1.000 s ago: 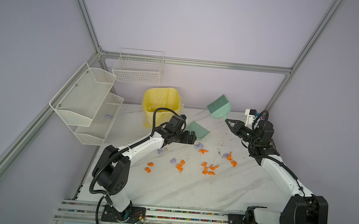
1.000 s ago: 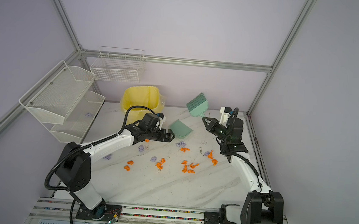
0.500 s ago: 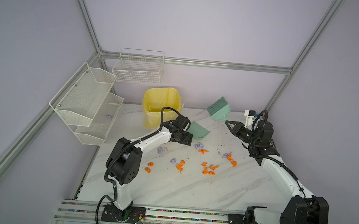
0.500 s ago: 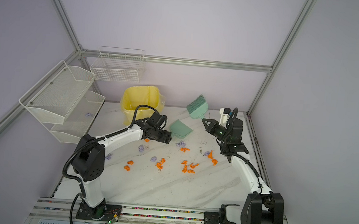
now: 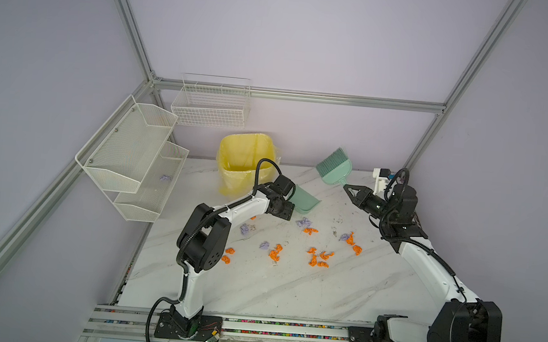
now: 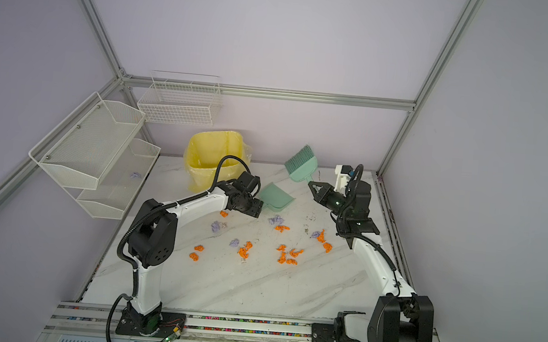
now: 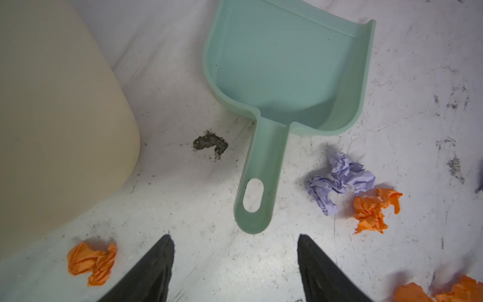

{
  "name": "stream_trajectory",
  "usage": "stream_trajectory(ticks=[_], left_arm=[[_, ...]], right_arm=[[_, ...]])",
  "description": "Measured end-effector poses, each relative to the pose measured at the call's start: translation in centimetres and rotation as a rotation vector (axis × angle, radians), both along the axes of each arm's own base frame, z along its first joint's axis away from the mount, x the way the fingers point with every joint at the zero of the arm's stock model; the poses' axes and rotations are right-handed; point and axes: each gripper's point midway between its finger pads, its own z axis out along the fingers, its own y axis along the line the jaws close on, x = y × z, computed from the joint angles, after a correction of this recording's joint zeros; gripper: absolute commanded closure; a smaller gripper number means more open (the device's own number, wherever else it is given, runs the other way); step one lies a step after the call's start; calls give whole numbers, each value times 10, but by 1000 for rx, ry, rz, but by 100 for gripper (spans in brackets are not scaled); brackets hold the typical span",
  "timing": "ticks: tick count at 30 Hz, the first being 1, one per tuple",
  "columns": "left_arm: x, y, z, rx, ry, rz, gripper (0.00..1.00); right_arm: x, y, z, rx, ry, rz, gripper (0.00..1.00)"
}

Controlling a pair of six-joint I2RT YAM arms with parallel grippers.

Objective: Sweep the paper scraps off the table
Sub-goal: 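Move the brush farther away with the right gripper while the left gripper lowers, then close the left gripper on the green dustpan handle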

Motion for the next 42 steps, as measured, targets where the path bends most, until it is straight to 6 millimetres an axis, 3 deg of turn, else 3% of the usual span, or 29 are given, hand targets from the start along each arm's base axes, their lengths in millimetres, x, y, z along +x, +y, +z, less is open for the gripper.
stream_trajectory(ticks=[12,25,42], left_arm=[[15,-6,-10,22,5,5,42],[14,-3,-28,77,31,-17,55],[-5,-30,-34,-12,101,-83,56]], right_arm=[[0,0,0,-2,-1,2,100],[-1,0,-2,-12,-1,5,100],[-1,0,-2,-14,-3,7,100]])
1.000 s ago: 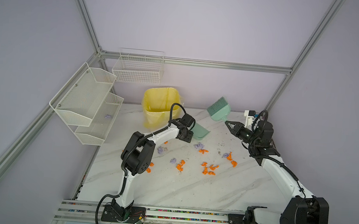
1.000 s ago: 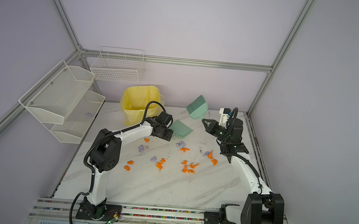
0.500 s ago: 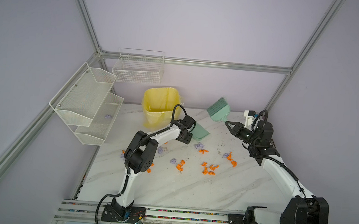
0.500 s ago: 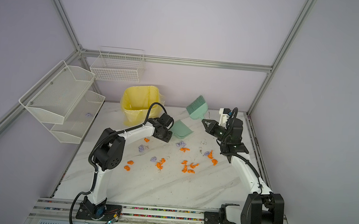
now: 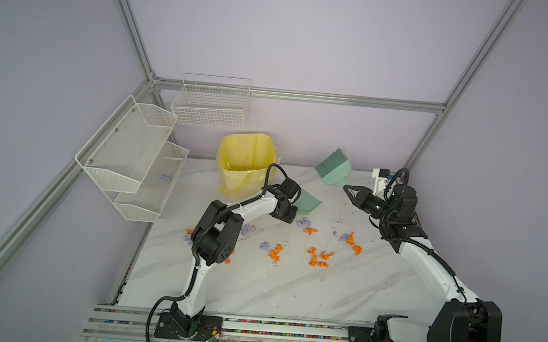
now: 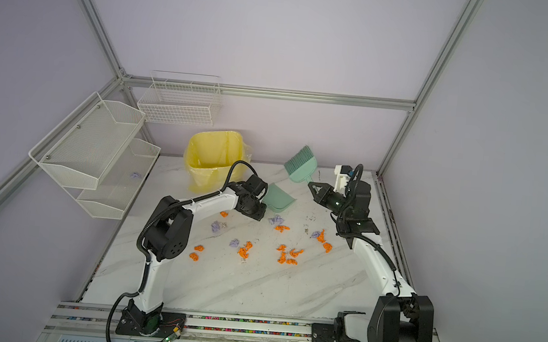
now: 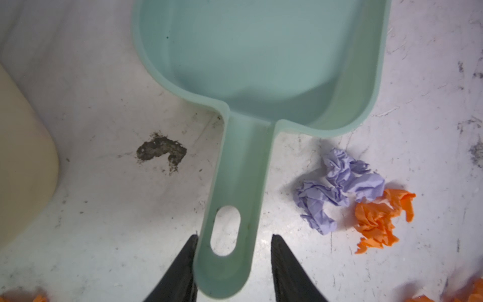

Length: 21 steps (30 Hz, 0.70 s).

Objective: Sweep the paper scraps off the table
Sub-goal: 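Close the left gripper on the green dustpan handle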

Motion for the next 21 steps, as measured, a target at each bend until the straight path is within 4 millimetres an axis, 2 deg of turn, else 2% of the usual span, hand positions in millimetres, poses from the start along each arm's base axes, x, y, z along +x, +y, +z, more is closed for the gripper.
stream_trajectory(ticks=[3,7,10,17,21], left_arm=[[-5,-7,0,-21,15,-4,56],[-10,-14,0,-49,35,14,51],[-12,-16,7,-68,35,32,48],[-3,-7,54,-81,-68,71,49],[8,-1,63,-60,-92,92,56]], right_arm=[[0,0,0,0,0,0,100],[0,0,0,0,0,0,100],[-1,1,0,1,0,5,100],[-2,2,0,3,0,13,100],[-2,2,0,3,0,13,100]])
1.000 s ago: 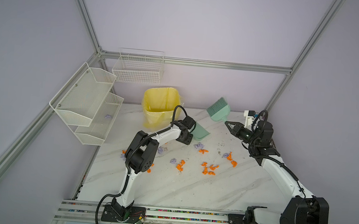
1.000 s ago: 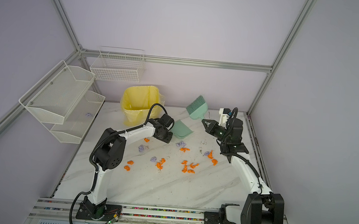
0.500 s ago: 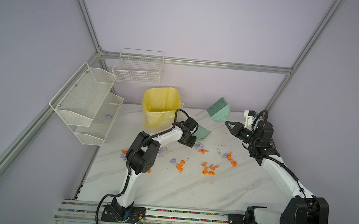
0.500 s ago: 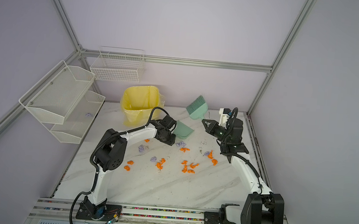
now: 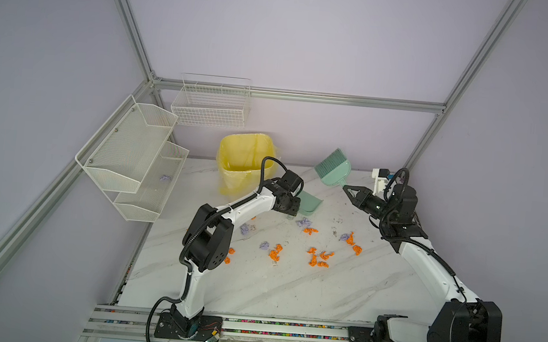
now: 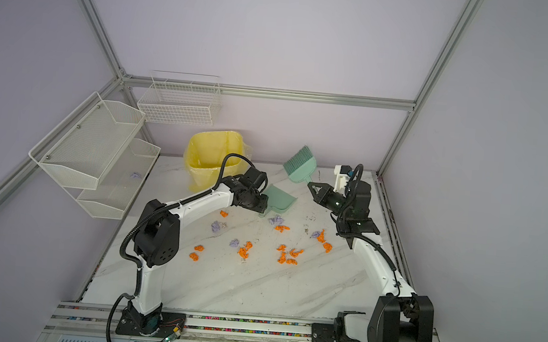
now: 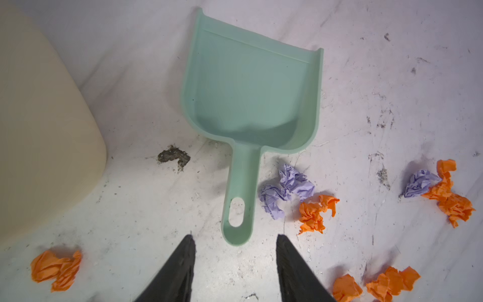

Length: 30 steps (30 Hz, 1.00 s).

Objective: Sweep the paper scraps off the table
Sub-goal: 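Close the left gripper on the green dustpan handle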

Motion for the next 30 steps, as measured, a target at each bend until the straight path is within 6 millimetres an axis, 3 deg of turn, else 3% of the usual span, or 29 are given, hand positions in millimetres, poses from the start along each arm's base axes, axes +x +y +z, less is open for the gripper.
stream_trajectory(ticks=[5,12,27,30], left_arm=[[10,0,-15,23,21,13,59],[3,1,-53,76,98,7,62],[-2,-3,-56,83,108,-6,79],[-3,-4,-56,82,109,-9,86]], right_arm=[[-1,0,1,1,-2,1,100],[-2,0,1,1,-3,4,100],[-2,0,1,2,-3,4,100],[-2,0,1,2,-3,4,100]])
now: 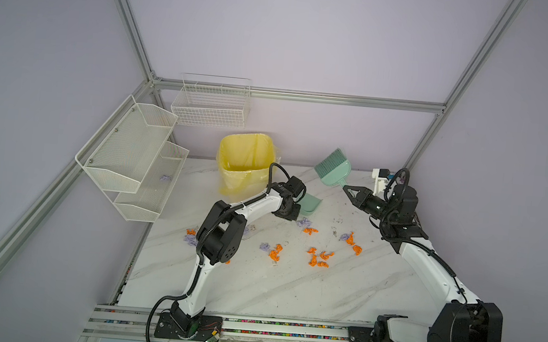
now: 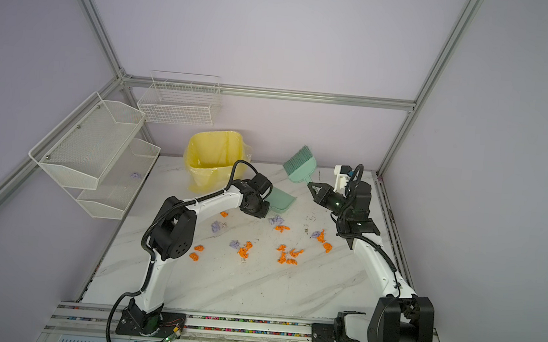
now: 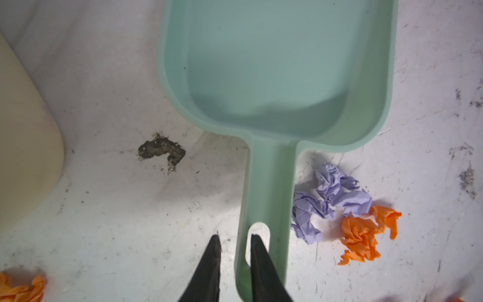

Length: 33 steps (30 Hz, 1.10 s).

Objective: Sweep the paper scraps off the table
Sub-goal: 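Close the left gripper on the green dustpan handle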

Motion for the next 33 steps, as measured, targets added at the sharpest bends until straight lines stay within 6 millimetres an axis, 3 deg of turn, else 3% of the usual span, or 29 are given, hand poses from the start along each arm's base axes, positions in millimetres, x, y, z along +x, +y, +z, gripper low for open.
stream_trajectory(ticks=[10,28,33], left_arm=[[-2,-3,-1,-6,8,-2,100],[-5,-5,-2,-21,25,1,100],[-8,-10,11,-45,24,5,100]], right_arm=[[0,0,0,0,0,0,100],[-1,0,1,1,0,-3,100],[-3,-2,5,7,-1,-13,100]])
